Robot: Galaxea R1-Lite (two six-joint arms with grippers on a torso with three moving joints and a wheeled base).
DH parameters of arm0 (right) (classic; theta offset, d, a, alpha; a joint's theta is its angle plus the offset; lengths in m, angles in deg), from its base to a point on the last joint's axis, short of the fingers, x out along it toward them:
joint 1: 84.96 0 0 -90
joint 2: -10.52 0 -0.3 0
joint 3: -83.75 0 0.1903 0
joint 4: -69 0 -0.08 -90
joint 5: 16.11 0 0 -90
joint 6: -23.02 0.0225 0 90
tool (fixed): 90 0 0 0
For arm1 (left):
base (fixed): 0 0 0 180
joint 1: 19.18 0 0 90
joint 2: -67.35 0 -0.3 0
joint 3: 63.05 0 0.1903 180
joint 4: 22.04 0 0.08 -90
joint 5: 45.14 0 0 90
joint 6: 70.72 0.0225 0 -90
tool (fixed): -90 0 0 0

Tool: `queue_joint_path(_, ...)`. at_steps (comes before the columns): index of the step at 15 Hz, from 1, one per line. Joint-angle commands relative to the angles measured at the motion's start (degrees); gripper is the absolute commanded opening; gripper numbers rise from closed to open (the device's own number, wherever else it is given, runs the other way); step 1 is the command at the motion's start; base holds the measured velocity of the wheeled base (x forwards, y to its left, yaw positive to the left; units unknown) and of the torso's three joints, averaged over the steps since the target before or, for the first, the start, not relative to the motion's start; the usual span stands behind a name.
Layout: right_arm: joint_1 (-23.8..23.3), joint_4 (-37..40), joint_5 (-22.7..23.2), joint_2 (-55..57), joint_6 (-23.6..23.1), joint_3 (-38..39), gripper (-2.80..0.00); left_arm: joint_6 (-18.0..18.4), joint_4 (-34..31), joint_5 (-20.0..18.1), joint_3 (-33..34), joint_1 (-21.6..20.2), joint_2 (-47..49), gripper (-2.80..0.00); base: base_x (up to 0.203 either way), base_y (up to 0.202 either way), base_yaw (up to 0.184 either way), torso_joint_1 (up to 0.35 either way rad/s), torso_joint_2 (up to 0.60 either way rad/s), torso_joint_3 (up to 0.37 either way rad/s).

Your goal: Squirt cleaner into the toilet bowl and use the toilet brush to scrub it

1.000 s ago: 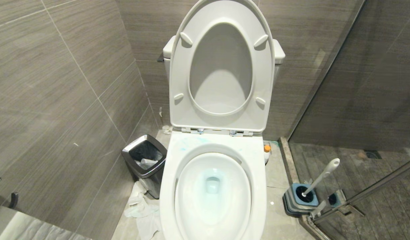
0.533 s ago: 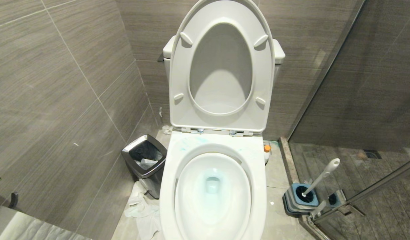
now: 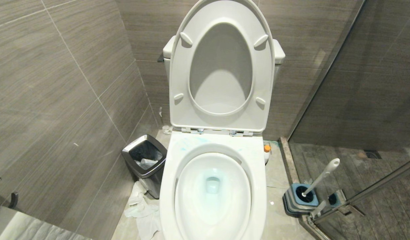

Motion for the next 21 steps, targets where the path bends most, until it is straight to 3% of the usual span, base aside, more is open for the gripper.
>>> queue_joint_path(1, 0.0, 0.0, 0.0, 0.0, 0.0, 0.6, 0.0, 0.0, 0.0, 0.0, 0.4, 0.0, 0.0, -2.8, 0.0, 0.0, 0.0, 0.0, 0.0, 0.0)
queue_joint_path(21, 0.0, 0.0, 0.0, 0.0, 0.0, 0.6, 0.0, 0.0, 0.0, 0.0, 0.4, 0.0, 0.0, -2.8, 0.0, 0.0, 0.0, 0.0, 0.0, 0.0)
